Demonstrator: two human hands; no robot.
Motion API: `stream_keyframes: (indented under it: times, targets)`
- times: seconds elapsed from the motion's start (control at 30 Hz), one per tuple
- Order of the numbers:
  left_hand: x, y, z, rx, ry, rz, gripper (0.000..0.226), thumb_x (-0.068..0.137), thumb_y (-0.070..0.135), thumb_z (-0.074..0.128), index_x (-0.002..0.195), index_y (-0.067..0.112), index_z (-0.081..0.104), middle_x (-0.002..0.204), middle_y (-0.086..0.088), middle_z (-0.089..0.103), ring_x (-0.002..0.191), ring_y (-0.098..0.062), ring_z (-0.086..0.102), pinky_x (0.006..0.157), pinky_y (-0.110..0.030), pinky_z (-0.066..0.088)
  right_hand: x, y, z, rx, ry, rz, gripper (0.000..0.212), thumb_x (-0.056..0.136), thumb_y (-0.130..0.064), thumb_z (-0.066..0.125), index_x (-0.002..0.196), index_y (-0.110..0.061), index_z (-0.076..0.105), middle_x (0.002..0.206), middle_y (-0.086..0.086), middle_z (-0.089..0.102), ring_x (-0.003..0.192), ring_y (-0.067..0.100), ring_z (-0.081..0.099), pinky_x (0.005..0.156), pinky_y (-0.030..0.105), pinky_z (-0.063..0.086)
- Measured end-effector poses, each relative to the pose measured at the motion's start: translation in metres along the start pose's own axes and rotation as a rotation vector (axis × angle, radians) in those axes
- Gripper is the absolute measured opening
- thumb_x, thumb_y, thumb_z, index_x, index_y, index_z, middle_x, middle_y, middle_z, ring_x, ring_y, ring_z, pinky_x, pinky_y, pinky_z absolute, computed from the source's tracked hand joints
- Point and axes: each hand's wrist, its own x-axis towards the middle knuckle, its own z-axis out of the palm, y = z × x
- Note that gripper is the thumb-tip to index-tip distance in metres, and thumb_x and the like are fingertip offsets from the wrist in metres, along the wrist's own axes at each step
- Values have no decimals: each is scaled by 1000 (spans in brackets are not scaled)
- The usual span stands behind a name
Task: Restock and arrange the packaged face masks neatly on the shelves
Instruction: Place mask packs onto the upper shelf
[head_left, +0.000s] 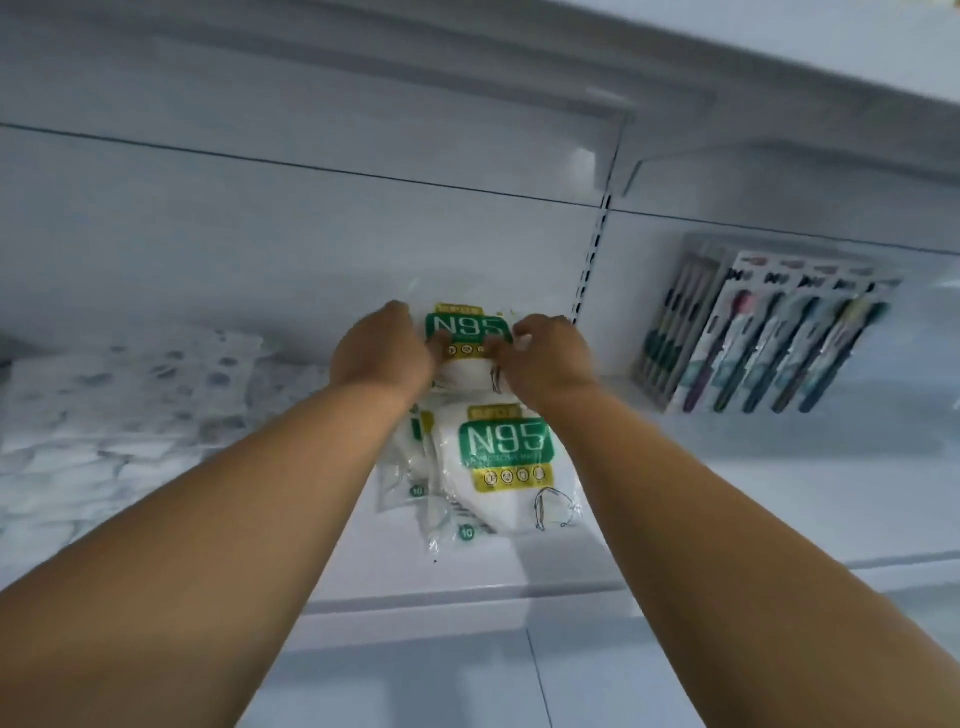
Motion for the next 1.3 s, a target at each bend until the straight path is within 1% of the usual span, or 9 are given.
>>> stream_keyframes:
  times: [0.07,0.2,0.33,0.43,0.7,0.87,1.0,1.17,1.3]
  targets:
    - [6,-3,6,110,-51,22,51,95,59,52,110,12,63,111,-13,68,102,-34,62,72,-33,40,1,3,6,-97,-50,-25,54,91,-64,49,106,-16,69,106,9,63,101,30,60,86,40,53]
    - [1,-10,3,31,12,-21,54,94,61,51,122,17,64,123,-12,59,108,-35,61,80,-35,43,-9,1,4,-172,85,-87,51,97,-55,46,129,-18,61,131,6,53,125,29,44,103,40,38]
    - [-45,-23,-7,-114,169,171,36,94,38,63,121,14,60,118,-8,57,96,-30,62,75,-34,46,-29,-19,4,-102,123,-211,39,98,-43,50,125,-17,61,131,3,53,121,26,44,98,36,36]
    - [-84,-47,-23,-87,244,289,25,90,24,68,111,10,65,106,-9,63,84,-32,64,68,-34,49,-57,-44,16,33,262,-313,35,91,-35,58,114,-10,69,118,9,64,106,33,58,89,41,47]
    - [-180,-189,-115,-113,178,143,16,94,29,60,109,30,63,97,18,59,70,1,53,65,-10,35,-188,-166,65,310,276,-435,28,91,-24,60,112,-8,68,108,9,66,100,29,60,87,43,48]
    - [-248,-307,-199,-37,164,6,18,96,32,56,113,31,62,95,22,54,76,6,53,63,-12,36,-290,-270,125,455,164,-499,26,95,-26,58,116,-14,65,113,0,66,100,19,60,87,41,51]
    - [-292,-386,-250,35,143,-148,26,100,34,53,124,29,61,102,18,57,81,-3,52,72,-19,39,-344,-346,163,488,34,-607,24,94,-23,59,115,-12,66,110,1,66,98,20,60,85,42,52]
    - [-319,-471,-276,94,156,-259,27,96,29,62,121,22,64,109,8,69,81,-6,56,71,-15,45,-369,-411,218,505,-60,-745,19,92,-21,60,107,-12,68,101,-1,67,92,13,57,82,21,39]
    - [-334,-534,-284,110,123,-479,22,100,33,55,122,30,57,111,16,61,86,-2,57,78,-23,55,-384,-455,281,538,-215,-796,19,93,-21,59,105,-10,68,98,2,66,91,17,59,81,28,46]
